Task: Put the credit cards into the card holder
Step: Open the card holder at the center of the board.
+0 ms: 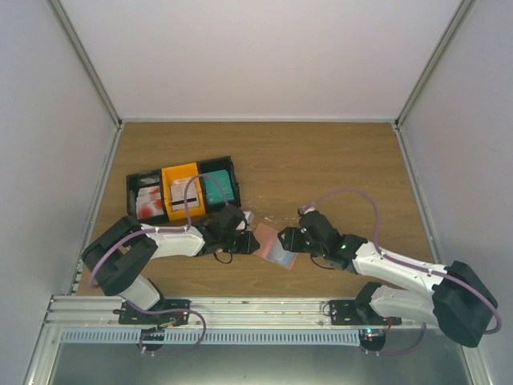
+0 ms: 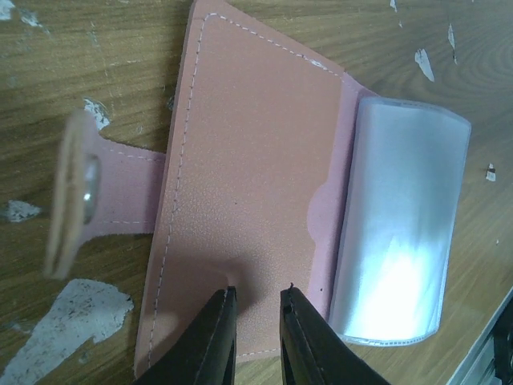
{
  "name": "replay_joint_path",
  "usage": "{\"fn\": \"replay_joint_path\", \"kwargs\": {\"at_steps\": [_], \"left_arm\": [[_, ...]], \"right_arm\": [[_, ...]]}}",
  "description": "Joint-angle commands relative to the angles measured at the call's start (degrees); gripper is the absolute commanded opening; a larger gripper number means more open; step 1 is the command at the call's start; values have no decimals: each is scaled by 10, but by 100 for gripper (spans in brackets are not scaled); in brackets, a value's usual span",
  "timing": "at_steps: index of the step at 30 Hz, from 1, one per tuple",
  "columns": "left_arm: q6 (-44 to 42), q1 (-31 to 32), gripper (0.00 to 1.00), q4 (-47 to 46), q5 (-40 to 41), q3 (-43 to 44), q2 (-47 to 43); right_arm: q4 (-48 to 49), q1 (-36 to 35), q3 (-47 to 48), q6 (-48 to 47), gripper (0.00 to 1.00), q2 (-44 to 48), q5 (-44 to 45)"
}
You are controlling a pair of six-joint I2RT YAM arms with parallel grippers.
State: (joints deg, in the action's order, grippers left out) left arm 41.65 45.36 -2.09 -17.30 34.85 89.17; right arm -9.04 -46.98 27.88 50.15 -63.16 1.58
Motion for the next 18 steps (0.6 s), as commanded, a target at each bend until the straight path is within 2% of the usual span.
{"fn": "replay_joint_path", "kwargs": {"at_steps": [1, 7, 18], "left_arm": [[11, 5, 20, 7, 30, 10, -1], [15, 5, 20, 16, 25, 16, 4], [15, 5, 20, 16, 19, 16, 2]], "right_arm": [[-33, -3, -27, 30, 61, 7, 18], [6, -3, -32, 30, 70, -25, -14], [88, -3, -27, 23, 67, -82, -86]]}}
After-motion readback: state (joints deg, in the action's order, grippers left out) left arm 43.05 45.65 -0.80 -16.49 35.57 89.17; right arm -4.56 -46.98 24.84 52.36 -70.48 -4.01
